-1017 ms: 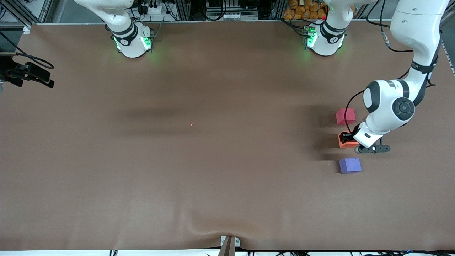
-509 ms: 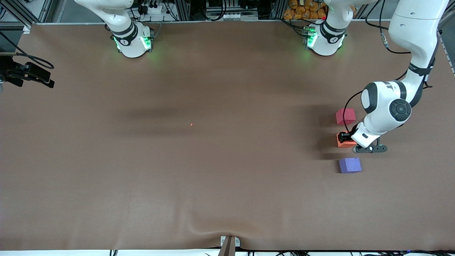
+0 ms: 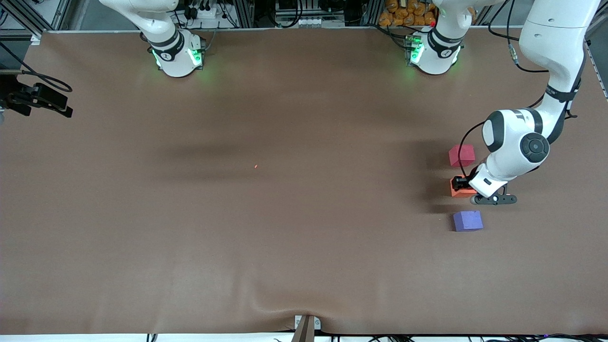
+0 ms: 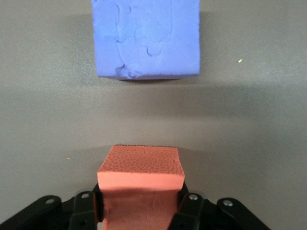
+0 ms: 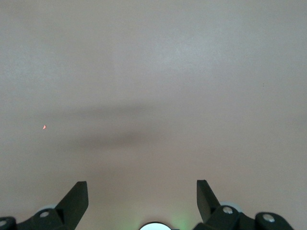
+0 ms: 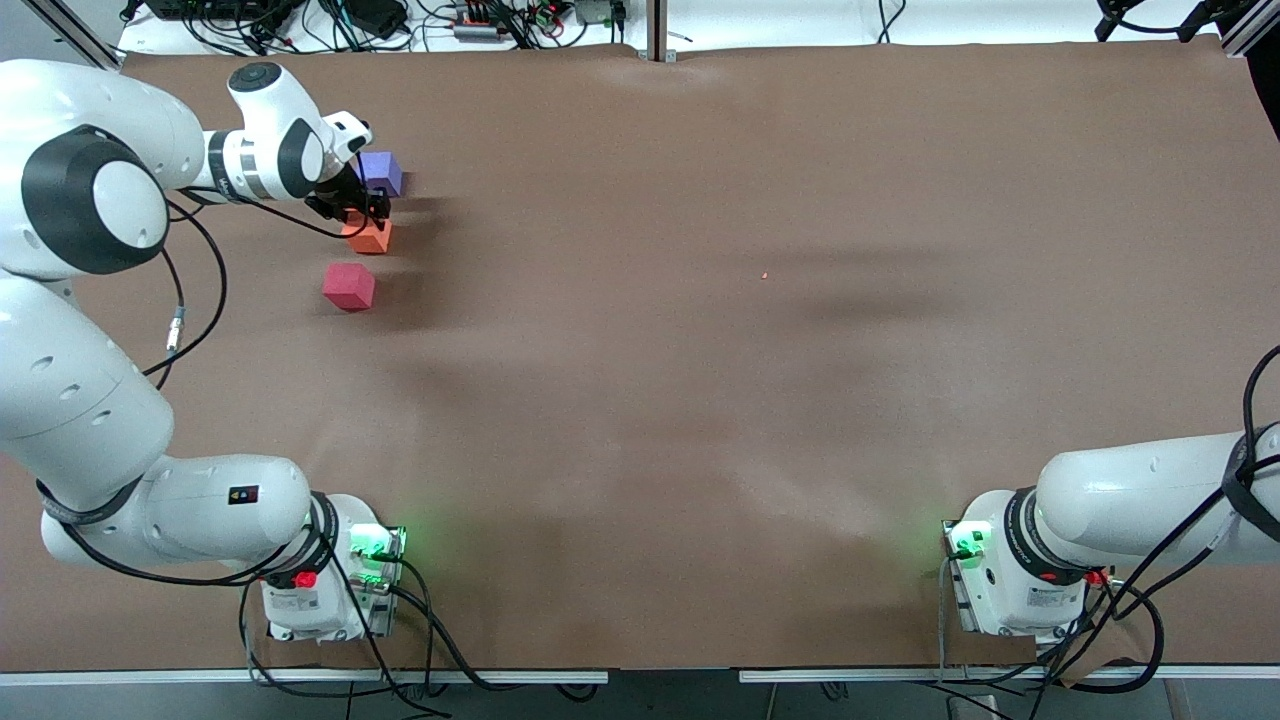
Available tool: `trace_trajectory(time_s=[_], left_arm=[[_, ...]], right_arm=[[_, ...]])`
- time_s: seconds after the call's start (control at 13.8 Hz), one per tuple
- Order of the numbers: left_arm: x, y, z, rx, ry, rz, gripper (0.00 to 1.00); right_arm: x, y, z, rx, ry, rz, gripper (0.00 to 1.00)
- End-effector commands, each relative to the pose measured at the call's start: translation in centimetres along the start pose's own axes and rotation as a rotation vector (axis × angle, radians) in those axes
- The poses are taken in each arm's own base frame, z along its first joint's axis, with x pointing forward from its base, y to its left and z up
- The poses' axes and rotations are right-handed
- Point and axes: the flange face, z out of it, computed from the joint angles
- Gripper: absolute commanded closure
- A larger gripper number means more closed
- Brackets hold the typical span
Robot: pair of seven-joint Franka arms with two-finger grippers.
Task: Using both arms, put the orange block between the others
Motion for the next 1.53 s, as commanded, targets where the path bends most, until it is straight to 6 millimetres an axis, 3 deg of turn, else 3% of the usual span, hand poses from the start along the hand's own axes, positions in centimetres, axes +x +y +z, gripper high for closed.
trace_trajectory(time_s=[0.0,0.07,0.15,0.51,0.65,0.8,1.24,1.45], left_arm=[[0.9,-1.3,-0.5,0.010,0.024,0.007,0.76],[1.1,-1.4,-0.6,0.011,0.028,0.017,0.06],[1.8,-1.5,-1.0,0.011,0.040,0.025,0.00],[3.7,-1.3,-4.0,0.014,0.042,0.020,0.00],[4.0,-1.2,-6.0,0.017,0.068,0.021,0.00],[4.8,-1.0,-9.4,0.018,0.086,0.021,0.00],[7.9,-1.2,-22.7,0.025,0.037,0.025,0.00],[8.0,-0.8,-29.0,0.023,0.004,0.030,0.00]], right_arm=[[-0.1,-0.1,-0.2,0.015,0.004,-0.013,0.00],[-0.1,-0.1,-0.2,0.015,0.006,-0.013,0.00],[-0.1,0.0,-0.2,0.015,0.004,-0.013,0.00],[-0.1,0.0,-0.2,0.015,0.004,-0.013,0.00],[-0.1,0.0,-0.2,0.015,0.004,-0.013,0.00],[-0.1,0.0,-0.2,0.015,0.004,-0.013,0.00],[0.0,-0.1,-0.1,0.015,0.003,-0.014,0.00],[0.0,-0.1,-0.1,0.015,0.003,-0.014,0.00]])
